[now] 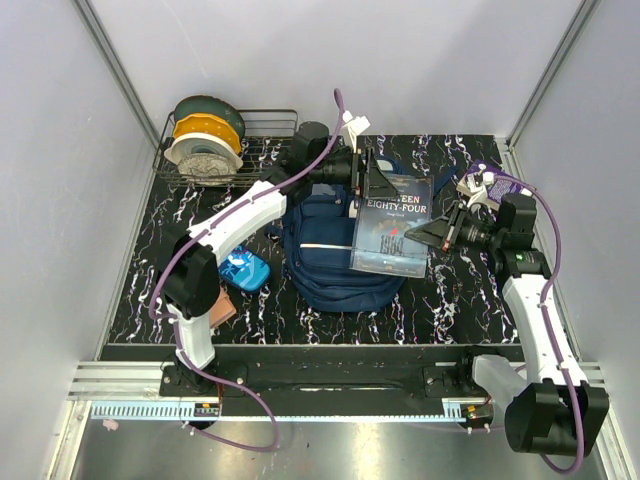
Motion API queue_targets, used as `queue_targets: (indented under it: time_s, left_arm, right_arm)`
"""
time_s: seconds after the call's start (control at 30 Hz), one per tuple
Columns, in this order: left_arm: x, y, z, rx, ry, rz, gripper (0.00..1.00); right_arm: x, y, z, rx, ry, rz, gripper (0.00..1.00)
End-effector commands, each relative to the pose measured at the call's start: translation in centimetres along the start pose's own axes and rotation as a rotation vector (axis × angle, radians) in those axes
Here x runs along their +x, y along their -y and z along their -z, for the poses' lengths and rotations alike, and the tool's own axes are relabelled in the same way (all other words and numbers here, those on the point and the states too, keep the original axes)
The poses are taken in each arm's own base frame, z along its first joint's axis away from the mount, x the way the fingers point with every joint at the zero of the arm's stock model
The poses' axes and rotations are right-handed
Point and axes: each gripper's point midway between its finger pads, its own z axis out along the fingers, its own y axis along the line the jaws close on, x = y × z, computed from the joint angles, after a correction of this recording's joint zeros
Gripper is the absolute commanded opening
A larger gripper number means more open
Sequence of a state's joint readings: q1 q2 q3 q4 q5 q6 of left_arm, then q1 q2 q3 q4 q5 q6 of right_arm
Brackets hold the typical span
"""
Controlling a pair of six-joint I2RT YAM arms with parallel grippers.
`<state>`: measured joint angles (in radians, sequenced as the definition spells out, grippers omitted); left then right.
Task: Pack the student bag
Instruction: Pick up the book from the center of the board.
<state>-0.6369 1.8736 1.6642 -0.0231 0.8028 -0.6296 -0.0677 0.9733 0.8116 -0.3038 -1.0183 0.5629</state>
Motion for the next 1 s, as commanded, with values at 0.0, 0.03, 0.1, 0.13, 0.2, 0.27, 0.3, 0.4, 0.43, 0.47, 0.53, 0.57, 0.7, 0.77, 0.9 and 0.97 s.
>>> queue_targets:
  time_s: [0.0,0.03,0.1,0.13,0.2,0.27,0.3,0.4,0.43,0.47,0.53,0.57,0.7,0.77,0.9,0.97]
  left_arm:
    - [-0.3,3.8,1.0,0.138,-0.013,-0.067,0.74]
    - [-0.2,3.9,1.0,0.148,-0.017,-0.065,0.7]
    - [-0.1,4.3,1.1,0.175,-0.022,-0.068,0.5]
    - [-0.1,4.4,1.1,0.181,-0.021,-0.073,0.4]
    - [-0.5,4.3,1.1,0.166,-0.006,-0.077,0.1]
    - [-0.8,4.1,1.3,0.134,0.019,-0.081,0.0]
    - [-1.3,3.7,1.3,0.098,0.047,-0.085,0.0]
    - [-2.6,2.6,2.0,0.004,0.13,-0.089,0.0]
    - [-3.3,2.9,2.8,-0.017,0.165,-0.098,0.0]
    - [-3.4,2.3,3.2,-0.043,0.19,-0.084,0.0]
    - [-5.2,2.0,5.2,-0.094,0.281,-0.079,0.0]
    - [-5.5,1.4,5.7,-0.107,0.32,-0.06,0.0]
    - [-7.5,1.9,8.5,-0.098,0.467,-0.033,0.0]
    - [-8.4,2.5,9.4,-0.067,0.54,-0.009,0.0]
    - [-9.5,3.2,10.4,-0.008,0.656,0.028,0.0]
    - [-9.8,3.9,10.5,0.047,0.68,0.058,0.0]
  right_arm:
    - [-2.2,-4.3,0.4,-0.163,0.01,0.201,0.0]
    - [-2.3,-4.5,0.4,-0.163,0.003,0.204,0.0]
    - [-2.4,-4.1,0.3,-0.145,0.0,0.208,0.0]
    - [-2.8,-4.0,0.2,-0.13,0.012,0.219,0.0]
    - [-3.0,-3.0,0.0,-0.09,0.01,0.209,0.0]
    - [-3.7,-2.5,-0.2,-0.045,0.03,0.199,0.1]
    - [-3.9,-2.0,-0.3,-0.021,0.033,0.179,0.21]
    - [-4.7,0.2,-0.3,0.105,0.104,0.096,0.66]
    - [-4.7,0.7,-0.3,0.137,0.123,0.07,0.72]
    - [-5.1,1.3,0.1,0.193,0.174,0.035,0.82]
    - [-4.3,2.8,0.4,0.246,0.206,-0.031,0.88]
    - [-4.0,2.6,0.7,0.25,0.231,-0.052,0.92]
    - [-1.2,2.8,-0.3,0.073,0.273,-0.254,0.95]
    - [-0.8,1.9,0.0,0.007,0.309,-0.303,0.95]
    - [0.5,1.9,0.2,0.012,0.324,-0.309,0.95]
    - [0.3,0.9,0.1,-0.034,0.332,-0.31,0.95]
